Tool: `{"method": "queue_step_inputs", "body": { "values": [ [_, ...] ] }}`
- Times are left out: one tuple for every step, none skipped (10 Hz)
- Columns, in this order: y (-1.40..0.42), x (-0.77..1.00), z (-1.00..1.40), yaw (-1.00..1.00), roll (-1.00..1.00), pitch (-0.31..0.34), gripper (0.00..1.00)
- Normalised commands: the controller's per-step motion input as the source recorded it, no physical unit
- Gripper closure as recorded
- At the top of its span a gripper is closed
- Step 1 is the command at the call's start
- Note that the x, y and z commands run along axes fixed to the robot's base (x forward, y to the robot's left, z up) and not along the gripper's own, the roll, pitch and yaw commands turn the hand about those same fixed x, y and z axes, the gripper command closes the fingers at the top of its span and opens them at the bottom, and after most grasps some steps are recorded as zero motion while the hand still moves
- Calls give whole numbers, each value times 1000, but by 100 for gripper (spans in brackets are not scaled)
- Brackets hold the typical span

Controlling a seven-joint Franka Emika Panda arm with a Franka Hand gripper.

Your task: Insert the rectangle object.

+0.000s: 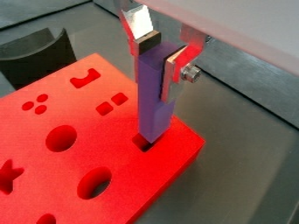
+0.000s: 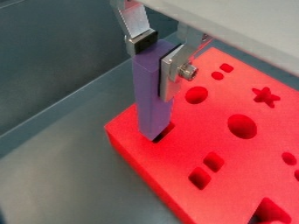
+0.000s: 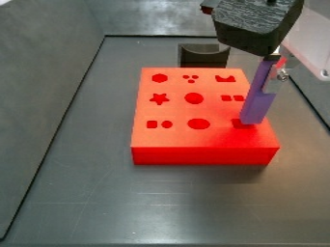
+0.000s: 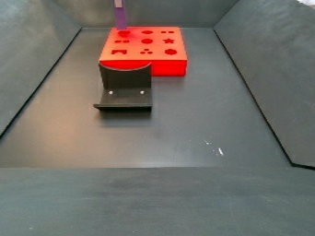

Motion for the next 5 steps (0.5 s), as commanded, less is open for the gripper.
{"method": "queue_step_inputs", "body": {
  "values": [
    [0,297,-103,-149,54,30,100],
    [97,63,-137,-71,60,24,100],
    [0,0,-37,0,14,33,100],
    [0,-3,-20,0,17,11,100],
    [-6,-171,-29,0,21,3,100]
  ]
}}
